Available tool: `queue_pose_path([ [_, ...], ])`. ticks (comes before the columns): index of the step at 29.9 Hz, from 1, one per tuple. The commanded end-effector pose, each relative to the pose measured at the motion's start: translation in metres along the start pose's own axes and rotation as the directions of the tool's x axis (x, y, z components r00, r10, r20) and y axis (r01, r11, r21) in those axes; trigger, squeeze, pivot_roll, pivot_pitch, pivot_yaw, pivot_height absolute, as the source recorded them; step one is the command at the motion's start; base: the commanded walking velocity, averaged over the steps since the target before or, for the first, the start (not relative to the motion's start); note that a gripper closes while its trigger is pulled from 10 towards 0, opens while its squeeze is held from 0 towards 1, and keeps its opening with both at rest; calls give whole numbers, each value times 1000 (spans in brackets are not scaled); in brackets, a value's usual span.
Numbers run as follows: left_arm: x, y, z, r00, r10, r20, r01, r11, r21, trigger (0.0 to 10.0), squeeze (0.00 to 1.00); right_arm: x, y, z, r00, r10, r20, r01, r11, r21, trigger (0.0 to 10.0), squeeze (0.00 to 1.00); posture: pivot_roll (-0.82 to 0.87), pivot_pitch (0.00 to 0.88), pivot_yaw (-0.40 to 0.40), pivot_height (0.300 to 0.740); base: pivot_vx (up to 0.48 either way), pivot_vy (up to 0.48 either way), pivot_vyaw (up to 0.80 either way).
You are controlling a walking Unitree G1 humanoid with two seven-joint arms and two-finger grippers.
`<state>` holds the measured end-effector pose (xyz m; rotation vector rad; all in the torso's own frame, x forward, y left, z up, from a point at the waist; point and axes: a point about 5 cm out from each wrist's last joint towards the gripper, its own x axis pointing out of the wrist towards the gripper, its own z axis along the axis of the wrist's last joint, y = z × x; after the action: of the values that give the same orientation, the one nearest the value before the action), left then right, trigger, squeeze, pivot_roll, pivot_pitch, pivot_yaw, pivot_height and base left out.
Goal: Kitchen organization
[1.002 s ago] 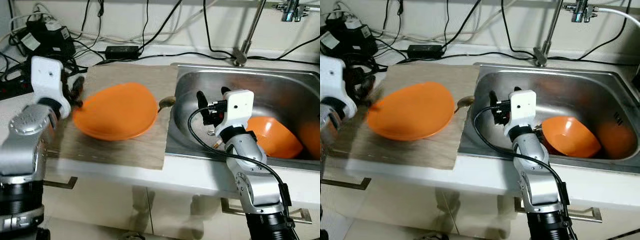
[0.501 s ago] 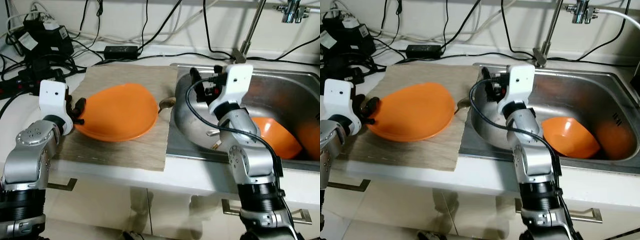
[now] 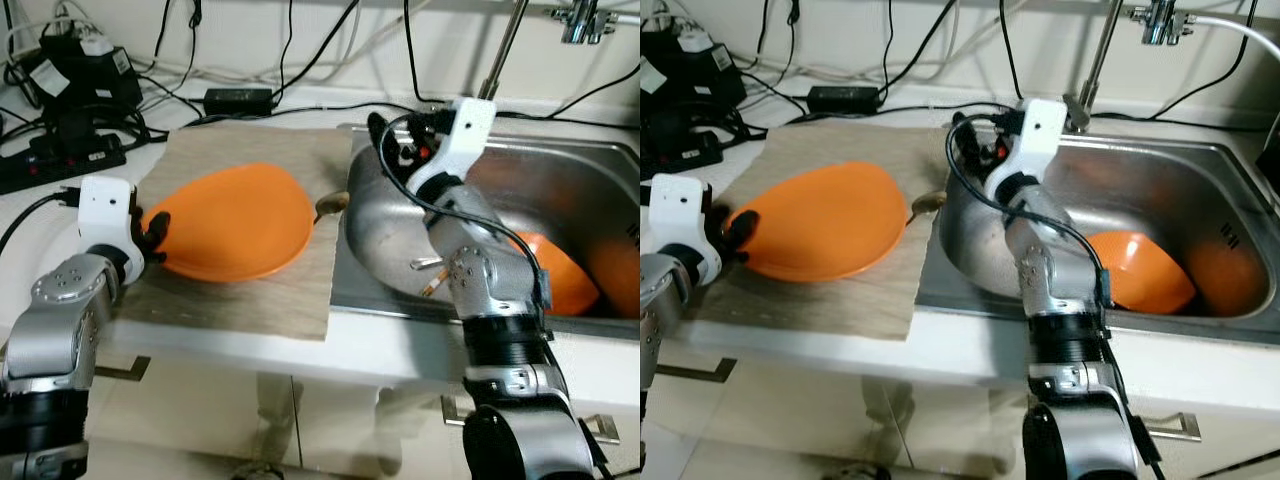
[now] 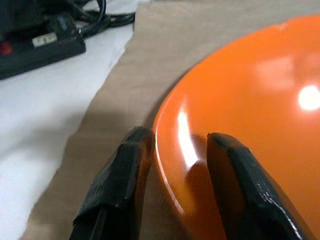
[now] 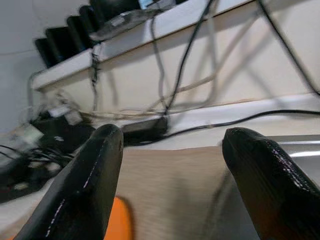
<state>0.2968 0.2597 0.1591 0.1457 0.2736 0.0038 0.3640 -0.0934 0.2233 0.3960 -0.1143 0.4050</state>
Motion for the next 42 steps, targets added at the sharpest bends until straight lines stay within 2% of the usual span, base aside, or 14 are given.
queue_pose_path([
  [1, -2, 1, 2, 1000, 3, -1, -3, 1000, 15, 10000, 0, 5, 4, 2, 1000, 29, -8, -29, 998, 56, 10000, 0, 67, 0, 3, 740, 0, 0, 0],
  [7, -5, 0, -3, 1000, -1, -28, 2, 1000, 30, 10000, 0, 10, 8, 2, 998, 60, -23, -57, 991, 122, 10000, 0, 72, 0, -3, 740, 0, 0, 0],
  [13, -10, 0, -14, 998, 0, -60, 2, 999, 36, 10000, 0, 11, 4, -1, 996, 73, -53, -60, 974, 218, 10000, 0, 71, 0, -12, 740, 0, 0, 0],
  [24, -15, -7, -35, 994, -22, -105, 23, 1000, 13, 10000, 0, 8, -2, -5, 995, 67, -73, -44, 958, 284, 10000, 0, 70, 1, -21, 740, 0, 0, 0],
  [25, -14, -12, -49, 993, -42, -113, 37, 998, -53, 10000, 0, 8, -2, -6, 995, 67, -74, -41, 952, 305, 10000, 0, 70, 1, -21, 740, 0, 0, 0],
  [27, -14, -14, -54, 992, -44, -115, 36, 997, -71, 10000, 0, 8, -2, -6, 995, 67, -75, -41, 950, 310, 10000, 0, 70, 1, -21, 740, 0, 0, 0],
  [29, -14, -13, -81, 987, -26, -161, 11, 996, -93, 10000, 0, 8, -3, -7, 995, 64, -79, -37, 950, 309, 10000, 0, 56, 0, -22, 740, 0, 0, 0],
  [35, -14, -9, -95, 982, -6, -187, -13, 995, -102, 10000, 0, 6, -5, -8, 995, 56, -85, -26, 948, 316, 10000, 0, 54, 0, -25, 740, 0, 0, 0],
  [38, -13, -10, -101, 981, -3, -192, -17, 995, -103, 10000, 0, 6, -4, -11, 995, 56, -83, -16, 909, 416, 10000, 0, 43, 0, -28, 740, 0, 0, 0],
  [39, -13, -10, -101, 981, -3, -192, -17, 995, -103, 10000, 0, 6, -4, -11, 995, 56, -83, -16, 909, 416, 10000, 0, 43, 0, -28, 740, 0, 0, 0],
  [41, -12, -11, -103, 982, -5, -187, -14, 995, -97, 10000, 0, 7, -3, -19, 993, 70, -100, -11, 867, 498, 10000, 0, 40, 0, -31, 740, 0, 0, 0],
  [42, -12, -11, -103, 982, -5, -187, -14, 995, -97, 10000, 0, 7, -3, -19, 993, 70, -100, -11, 867, 498, 10000, 0, 40, 0, -31, 740, 0, 0, 0],
])
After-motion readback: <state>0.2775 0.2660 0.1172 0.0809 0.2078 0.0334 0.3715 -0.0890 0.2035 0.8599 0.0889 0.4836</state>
